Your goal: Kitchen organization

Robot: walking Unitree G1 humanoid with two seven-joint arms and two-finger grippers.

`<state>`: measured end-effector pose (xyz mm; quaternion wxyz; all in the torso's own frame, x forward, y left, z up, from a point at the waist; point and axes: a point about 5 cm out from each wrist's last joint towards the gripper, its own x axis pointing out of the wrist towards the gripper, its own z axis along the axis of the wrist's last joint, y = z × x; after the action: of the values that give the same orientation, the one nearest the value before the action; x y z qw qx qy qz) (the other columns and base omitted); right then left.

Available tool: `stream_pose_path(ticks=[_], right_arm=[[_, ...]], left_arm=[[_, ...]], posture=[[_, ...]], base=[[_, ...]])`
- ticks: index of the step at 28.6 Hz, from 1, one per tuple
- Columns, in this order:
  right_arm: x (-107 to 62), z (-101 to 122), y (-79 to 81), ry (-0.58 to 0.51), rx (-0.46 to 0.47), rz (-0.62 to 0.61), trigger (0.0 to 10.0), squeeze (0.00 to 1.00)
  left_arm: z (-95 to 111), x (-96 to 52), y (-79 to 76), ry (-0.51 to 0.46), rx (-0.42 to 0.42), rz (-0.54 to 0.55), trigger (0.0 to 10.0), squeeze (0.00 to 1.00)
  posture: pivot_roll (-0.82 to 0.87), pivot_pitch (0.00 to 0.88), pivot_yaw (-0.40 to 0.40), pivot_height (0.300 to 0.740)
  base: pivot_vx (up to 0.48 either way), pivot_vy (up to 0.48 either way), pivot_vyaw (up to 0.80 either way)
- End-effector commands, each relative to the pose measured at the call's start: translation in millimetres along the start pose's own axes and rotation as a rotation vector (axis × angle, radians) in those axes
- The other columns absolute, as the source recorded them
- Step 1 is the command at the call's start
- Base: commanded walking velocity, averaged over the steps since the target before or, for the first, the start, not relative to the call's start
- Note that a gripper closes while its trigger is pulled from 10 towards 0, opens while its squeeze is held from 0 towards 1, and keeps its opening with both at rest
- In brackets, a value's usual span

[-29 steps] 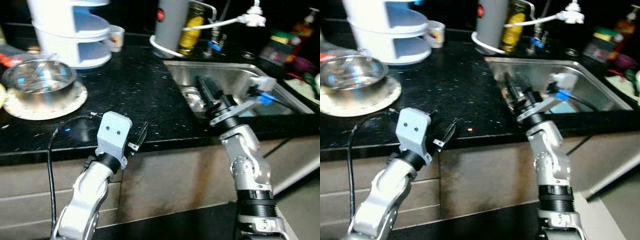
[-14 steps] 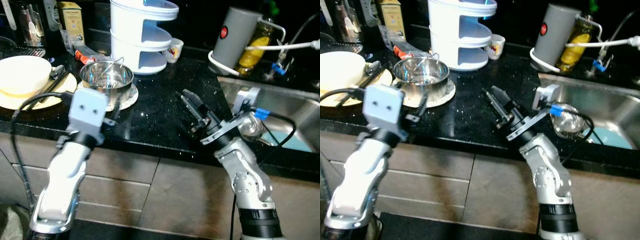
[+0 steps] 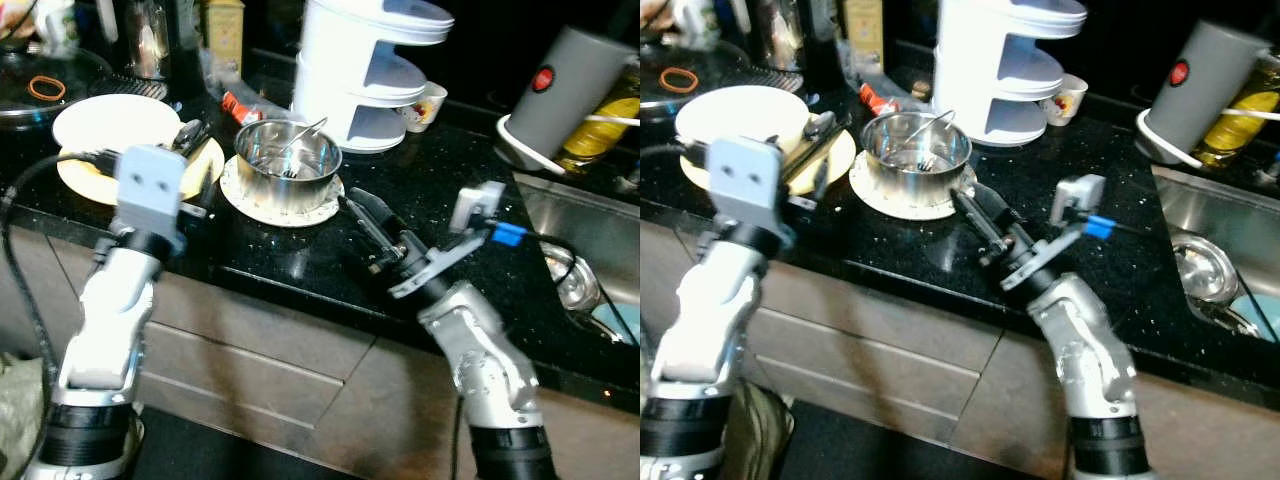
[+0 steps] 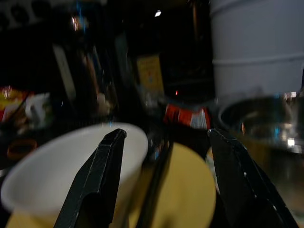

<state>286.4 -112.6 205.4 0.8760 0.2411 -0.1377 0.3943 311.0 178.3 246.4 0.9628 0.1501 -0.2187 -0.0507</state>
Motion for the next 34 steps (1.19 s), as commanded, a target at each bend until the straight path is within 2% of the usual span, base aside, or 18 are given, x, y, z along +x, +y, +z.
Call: stream_pose_path(ticks=[1,3,5,6,9,10,12,16,23,34], right_arm=[[-4.4,3.6,0.7,-0.006,-0.007,-0.003,10.0,0.00],[-4.4,3.8,1.2,-0.011,-0.005,-0.003,10.0,0.00],[-4.0,3.7,-0.3,-0.029,0.016,-0.029,10.0,0.00],[-4.0,3.7,-0.3,-0.029,0.016,-0.029,10.0,0.00],[-3.8,3.7,-0.2,-0.035,0.023,-0.034,10.0,0.00],[-3.3,4.7,-1.1,-0.050,0.039,-0.051,10.0,0.00],[-3.2,5.3,-1.6,-0.055,0.041,-0.058,10.0,0.00],[-3.3,6.6,-2.9,-0.064,0.045,-0.068,10.0,0.00],[-2.7,7.8,-4.4,-0.074,0.047,-0.085,10.0,0.00],[-3.6,8.8,-5.3,-0.076,0.044,-0.092,10.0,0.00]], left_arm=[[3.5,3.7,-9.6,-0.028,-0.021,-0.050,10.0,0.00],[5.6,5.5,-13.8,-0.038,-0.038,-0.069,10.0,0.00],[9.8,6.7,-25.7,-0.059,-0.086,-0.113,10.0,0.00],[9.8,6.7,-25.7,-0.059,-0.086,-0.113,10.0,0.00],[10.6,6.0,-32.3,-0.058,-0.108,-0.138,10.0,0.00],[8.0,3.8,-42.1,-0.041,-0.127,-0.182,10.0,0.00],[7.3,2.8,-46.0,-0.036,-0.134,-0.199,10.0,0.00],[8.0,2.8,-49.8,-0.039,-0.158,-0.198,10.0,0.00],[10.2,2.5,-56.9,-0.050,-0.191,-0.203,10.0,0.00],[9.7,3.5,-56.6,-0.050,-0.193,-0.201,10.0,0.00]], posture=[[0.14,0.016,-0.185,0.740],[0.14,0.016,-0.185,0.740],[0.14,0.015,-0.182,0.740],[0.14,0.015,-0.182,0.740],[0.14,0.017,-0.180,0.740],[0.14,0.020,-0.177,0.740],[0.14,0.022,-0.176,0.740],[0.14,0.025,-0.173,0.740],[0.15,0.026,-0.171,0.740],[0.14,0.027,-0.169,0.740]], base=[[0.000,0.000,0.79],[0.000,0.000,0.79],[0.000,0.000,0.69],[0.000,0.000,0.59],[0.000,0.000,0.00],[0.000,-0.428,0.00],[0.000,-0.428,0.00],[0.000,-0.429,0.00],[0.000,0.000,0.00],[0.000,0.000,0.00]])
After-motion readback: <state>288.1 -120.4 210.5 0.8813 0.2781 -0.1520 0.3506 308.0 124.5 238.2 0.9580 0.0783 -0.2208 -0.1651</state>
